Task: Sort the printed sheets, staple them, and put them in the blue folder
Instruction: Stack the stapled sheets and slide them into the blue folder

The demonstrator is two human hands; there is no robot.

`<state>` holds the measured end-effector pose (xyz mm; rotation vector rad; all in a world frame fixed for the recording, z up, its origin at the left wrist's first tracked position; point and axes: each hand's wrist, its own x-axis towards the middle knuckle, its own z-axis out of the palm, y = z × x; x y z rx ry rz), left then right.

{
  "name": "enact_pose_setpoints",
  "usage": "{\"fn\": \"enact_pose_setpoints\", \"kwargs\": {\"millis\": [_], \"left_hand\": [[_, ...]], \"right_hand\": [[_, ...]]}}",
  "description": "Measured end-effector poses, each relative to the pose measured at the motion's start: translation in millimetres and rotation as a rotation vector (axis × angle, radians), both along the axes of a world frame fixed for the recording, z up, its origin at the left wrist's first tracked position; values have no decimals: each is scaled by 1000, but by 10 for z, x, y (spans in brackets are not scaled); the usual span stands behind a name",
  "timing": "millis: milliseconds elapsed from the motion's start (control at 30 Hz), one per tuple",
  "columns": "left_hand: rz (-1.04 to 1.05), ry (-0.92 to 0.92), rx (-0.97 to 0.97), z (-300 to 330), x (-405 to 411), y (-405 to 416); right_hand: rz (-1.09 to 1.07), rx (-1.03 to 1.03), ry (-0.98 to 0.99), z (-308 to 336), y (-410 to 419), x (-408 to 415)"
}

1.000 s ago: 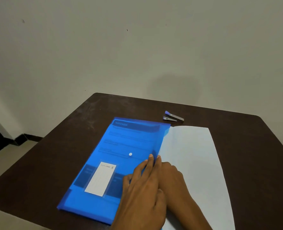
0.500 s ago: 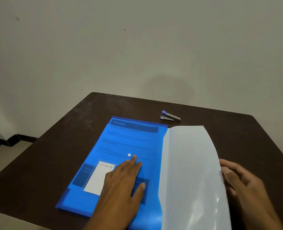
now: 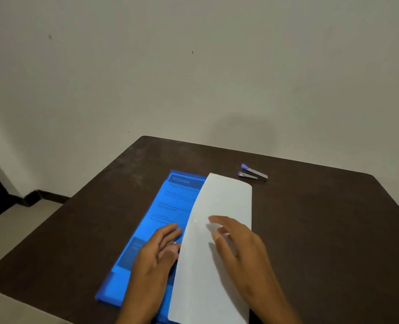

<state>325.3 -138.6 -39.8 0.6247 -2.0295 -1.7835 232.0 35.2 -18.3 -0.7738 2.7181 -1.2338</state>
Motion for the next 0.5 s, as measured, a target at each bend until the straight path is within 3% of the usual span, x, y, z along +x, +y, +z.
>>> {"fn": "enact_pose_setpoints", "kwargs": {"millis": [67, 167, 333, 500], "left_hand": [[41, 41, 160, -6, 8, -53], [79, 50, 214, -11, 2, -74], [66, 24, 92, -71, 13, -61], [30, -34, -48, -80, 20, -50]], "right_hand": [[78, 128, -29, -111, -117, -16], [135, 134, -15, -160, -237, -23], [98, 113, -35, -554, -351, -134], [131, 201, 59, -319, -338, -67]]}}
